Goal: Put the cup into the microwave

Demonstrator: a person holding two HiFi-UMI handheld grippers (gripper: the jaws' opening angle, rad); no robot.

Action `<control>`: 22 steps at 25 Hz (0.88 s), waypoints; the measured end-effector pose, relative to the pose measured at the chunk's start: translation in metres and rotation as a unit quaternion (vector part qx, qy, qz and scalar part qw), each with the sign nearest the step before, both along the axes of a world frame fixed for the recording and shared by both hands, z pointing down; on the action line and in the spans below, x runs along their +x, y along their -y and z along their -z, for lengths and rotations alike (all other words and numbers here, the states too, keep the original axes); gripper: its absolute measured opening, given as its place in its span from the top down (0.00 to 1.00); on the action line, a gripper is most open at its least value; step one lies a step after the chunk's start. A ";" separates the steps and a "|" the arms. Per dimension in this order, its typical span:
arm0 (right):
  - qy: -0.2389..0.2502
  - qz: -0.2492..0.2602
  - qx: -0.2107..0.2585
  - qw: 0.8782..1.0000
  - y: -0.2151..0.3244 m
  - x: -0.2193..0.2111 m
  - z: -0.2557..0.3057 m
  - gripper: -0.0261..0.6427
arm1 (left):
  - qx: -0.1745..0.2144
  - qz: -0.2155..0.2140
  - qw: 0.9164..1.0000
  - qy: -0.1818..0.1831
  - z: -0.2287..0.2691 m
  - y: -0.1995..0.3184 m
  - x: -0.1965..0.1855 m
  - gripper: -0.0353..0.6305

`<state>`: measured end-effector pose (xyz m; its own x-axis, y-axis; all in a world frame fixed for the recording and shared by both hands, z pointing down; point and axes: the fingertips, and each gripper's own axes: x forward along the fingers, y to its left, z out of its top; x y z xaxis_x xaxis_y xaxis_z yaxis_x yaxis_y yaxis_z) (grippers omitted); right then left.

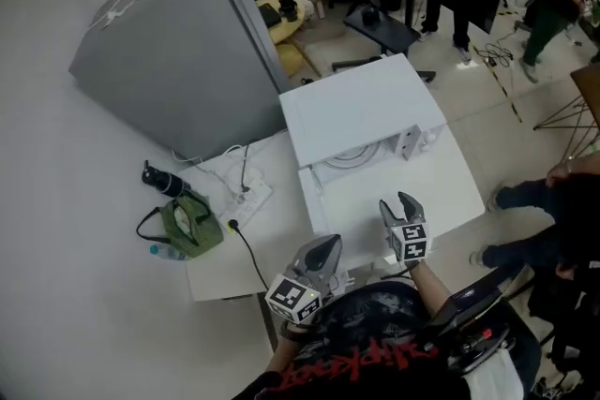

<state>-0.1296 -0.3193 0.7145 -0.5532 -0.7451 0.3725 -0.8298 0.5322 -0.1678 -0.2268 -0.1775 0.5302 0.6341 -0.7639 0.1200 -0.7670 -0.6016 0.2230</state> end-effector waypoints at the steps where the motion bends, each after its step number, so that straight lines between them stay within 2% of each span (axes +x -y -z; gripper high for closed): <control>1: 0.011 -0.007 0.014 1.000 -0.015 0.006 0.015 0.71 | 0.001 -0.023 1.000 -0.005 -0.005 -0.006 0.008 0.94; 3: 0.026 -0.024 0.042 0.999 -0.044 0.017 0.044 0.82 | 0.000 -0.060 0.998 -0.024 -0.014 -0.022 0.020 0.94; 6: 0.012 -0.040 0.065 0.997 -0.098 0.041 0.078 0.96 | -0.001 -0.116 0.991 -0.058 -0.025 -0.049 0.043 0.94; 9: -0.023 -0.037 0.068 0.997 -0.160 0.059 0.098 0.96 | 0.003 -0.167 0.983 -0.074 -0.023 -0.069 0.065 0.94; 14: -0.036 -0.036 0.064 0.997 -0.231 0.080 0.112 0.96 | 0.006 -0.178 0.981 -0.074 -0.013 -0.101 0.084 0.94; 18: -0.037 -0.041 0.102 0.993 -0.252 0.107 0.129 0.96 | 0.013 -0.189 0.981 -0.050 -0.003 -0.135 0.112 0.94; 22: -0.019 -0.048 0.149 0.987 -0.286 0.170 0.163 0.96 | 0.007 -0.194 0.981 -0.015 0.000 -0.189 0.170 0.94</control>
